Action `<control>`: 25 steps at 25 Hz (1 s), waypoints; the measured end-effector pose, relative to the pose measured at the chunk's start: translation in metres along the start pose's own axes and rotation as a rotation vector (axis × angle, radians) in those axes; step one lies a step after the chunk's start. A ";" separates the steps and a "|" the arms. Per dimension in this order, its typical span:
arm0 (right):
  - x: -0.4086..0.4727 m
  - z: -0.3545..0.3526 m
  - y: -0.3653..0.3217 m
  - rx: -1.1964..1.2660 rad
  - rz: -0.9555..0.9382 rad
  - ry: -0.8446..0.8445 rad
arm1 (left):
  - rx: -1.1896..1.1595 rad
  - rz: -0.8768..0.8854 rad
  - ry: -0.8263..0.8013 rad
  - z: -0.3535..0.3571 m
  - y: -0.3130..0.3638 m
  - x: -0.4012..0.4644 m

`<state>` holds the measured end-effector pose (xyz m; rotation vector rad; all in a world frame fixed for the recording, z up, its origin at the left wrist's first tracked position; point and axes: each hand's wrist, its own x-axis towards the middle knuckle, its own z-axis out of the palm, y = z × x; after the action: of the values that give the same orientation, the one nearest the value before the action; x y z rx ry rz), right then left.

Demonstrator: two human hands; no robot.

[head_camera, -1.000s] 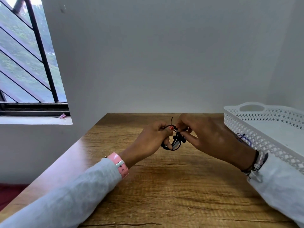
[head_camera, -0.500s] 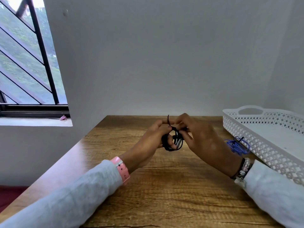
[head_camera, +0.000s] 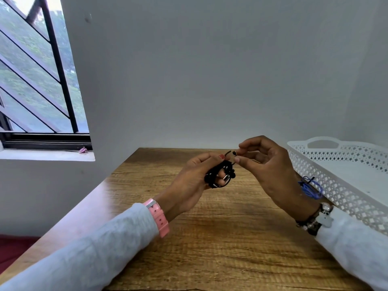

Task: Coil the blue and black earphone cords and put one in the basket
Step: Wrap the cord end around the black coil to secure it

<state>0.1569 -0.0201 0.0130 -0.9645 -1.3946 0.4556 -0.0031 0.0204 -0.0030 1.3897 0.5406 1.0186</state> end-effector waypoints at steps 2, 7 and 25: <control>0.000 -0.001 0.000 0.005 0.005 -0.015 | -0.026 -0.015 0.002 0.001 0.001 0.000; -0.001 0.001 -0.001 0.061 0.017 -0.039 | -0.038 -0.063 -0.022 0.003 0.003 -0.002; -0.006 0.004 -0.004 0.035 -0.042 -0.095 | -0.096 -0.199 -0.004 0.005 0.004 -0.001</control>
<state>0.1506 -0.0259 0.0124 -0.8937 -1.4845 0.4983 -0.0011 0.0164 0.0015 1.2269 0.6063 0.8697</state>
